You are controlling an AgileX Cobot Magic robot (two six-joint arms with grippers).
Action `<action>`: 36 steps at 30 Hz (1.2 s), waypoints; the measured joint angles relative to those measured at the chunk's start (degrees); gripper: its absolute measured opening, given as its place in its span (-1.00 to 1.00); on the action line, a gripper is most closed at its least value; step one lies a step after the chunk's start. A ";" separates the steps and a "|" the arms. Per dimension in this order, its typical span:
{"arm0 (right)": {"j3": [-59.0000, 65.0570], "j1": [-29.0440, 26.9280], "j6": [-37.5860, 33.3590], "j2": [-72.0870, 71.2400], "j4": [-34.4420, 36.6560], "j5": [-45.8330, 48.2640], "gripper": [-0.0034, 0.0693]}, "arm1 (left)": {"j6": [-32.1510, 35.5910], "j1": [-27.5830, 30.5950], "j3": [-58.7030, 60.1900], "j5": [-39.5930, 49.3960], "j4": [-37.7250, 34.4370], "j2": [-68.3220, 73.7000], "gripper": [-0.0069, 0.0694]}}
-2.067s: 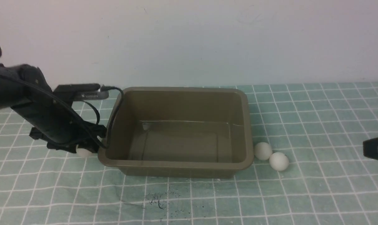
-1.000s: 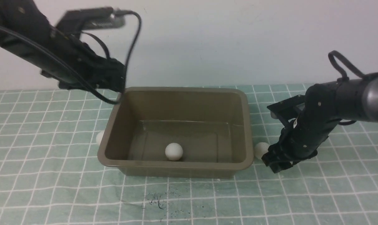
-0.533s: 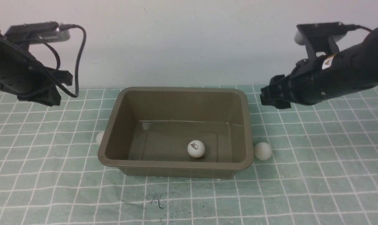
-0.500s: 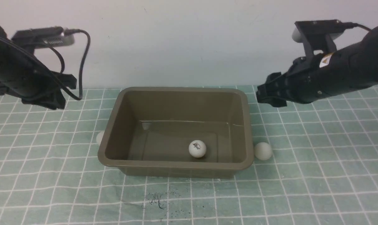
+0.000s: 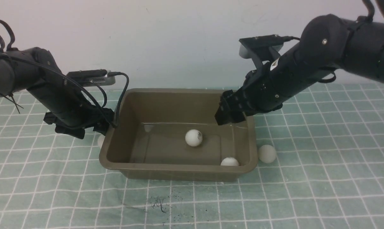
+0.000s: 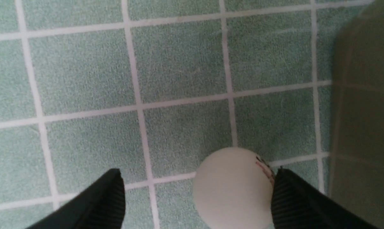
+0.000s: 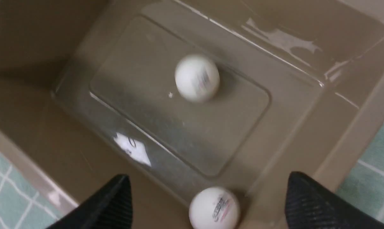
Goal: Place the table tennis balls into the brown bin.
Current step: 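Reach for and grasp a ping pong ball on the table beside the basket, then drop the ball into the bin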
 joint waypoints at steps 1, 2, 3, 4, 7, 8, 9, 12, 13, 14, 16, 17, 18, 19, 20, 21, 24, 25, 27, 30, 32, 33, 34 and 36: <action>-0.73 0.06 0.20 -0.12 -0.97 1.09 0.70 | 0.13 0.00 0.00 -0.48 -0.05 0.42 0.63; -1.25 0.06 0.69 -0.38 -2.12 2.15 0.68 | 0.12 0.00 0.00 -0.80 -0.05 0.66 0.63; -1.83 0.06 1.33 -0.74 -3.52 3.35 0.64 | 0.14 0.00 -0.02 -0.97 -0.05 1.15 0.61; -2.18 0.06 1.95 -1.15 -4.99 4.10 0.57 | 0.14 0.00 -0.02 -1.10 -0.05 1.44 0.57; -3.04 0.06 4.00 -3.18 -9.59 5.77 0.36 | 0.19 0.00 -0.02 -1.26 -0.05 2.32 0.37; -3.18 -0.03 4.78 -4.19 -11.34 6.07 0.26 | 0.19 0.00 -0.02 -1.26 -0.19 2.60 0.16; -3.38 -0.22 5.67 -5.37 -13.30 6.55 0.14 | 0.19 0.00 -0.09 -1.19 -0.13 2.63 0.08; -3.52 -2.16 8.19 -7.50 -17.03 8.64 -0.12 | 0.12 0.21 -1.09 0.55 0.99 2.55 0.10; -3.52 -2.39 8.39 -7.59 -17.29 8.85 -0.14 | 0.06 0.26 -1.21 0.76 0.99 2.54 0.10; -3.52 -4.83 10.10 -7.90 -19.02 10.98 -0.28 | -0.50 0.95 -2.70 3.57 1.81 1.71 0.10; -3.29 -7.65 11.87 -7.58 -20.22 12.99 -0.39 | -0.91 1.59 -4.57 5.88 2.20 0.40 0.10; -2.76 -10.25 13.13 -7.11 -20.22 13.84 -0.44 | -1.21 2.07 -6.57 8.58 2.41 -1.50 0.10; -2.42 -11.33 13.71 -6.78 -20.22 14.18 -0.45 | -1.40 2.25 -7.48 9.55 2.41 -2.71 0.10; -1.93 -12.68 14.39 -6.16 -19.60 14.72 -0.45 | -1.51 2.34 -8.99 10.79 2.36 -4.02 0.10; -1.31 -14.14 15.02 -5.37 -18.50 15.31 -0.45 | -1.51 2.34 -10.40 12.20 1.56 -5.66 0.10; -0.79 -15.18 15.16 -4.43 -16.86 15.73 -0.42 | -1.51 1.96 -11.40 13.57 0.37 -7.18 0.10; -0.32 -15.59 13.30 -1.00 -11.59 14.86 -0.22 | 0.20 -0.29 -13.75 16.06 -5.30 -9.77 0.10; -0.27 -15.20 12.14 0.08 -10.31 14.00 -0.15 | 2.08 -1.64 -14.13 16.06 -6.96 -9.99 0.10; -0.20 -13.95 10.37 2.91 -8.43 11.38 0.05 | 5.80 -4.60 -14.28 16.11 -8.56 -9.59 0.10; -0.20 -12.08 9.43 7.27 -7.64 8.52 0.35 | 8.60 -8.91 -14.28 16.24 -9.19 -7.28 0.10; -0.20 -11.24 9.23 9.98 -7.44 7.27 0.50 | 8.95 -11.15 -14.28 16.18 -9.33 -4.92 0.14; -0.20 -10.94 9.18 11.26 -7.20 6.70 0.56 | 8.84 -12.03 -14.28 16.14 -9.38 -3.72 0.20; -0.20 -10.77 9.17 12.48 -6.84 6.37 0.60 | 8.48 -12.71 -14.28 16.04 -9.38 -2.61 0.29; -0.20 -10.45 8.99 14.51 -6.29 5.68 0.65 | 8.03 -13.55 -14.42 15.90 -9.38 -1.04 0.50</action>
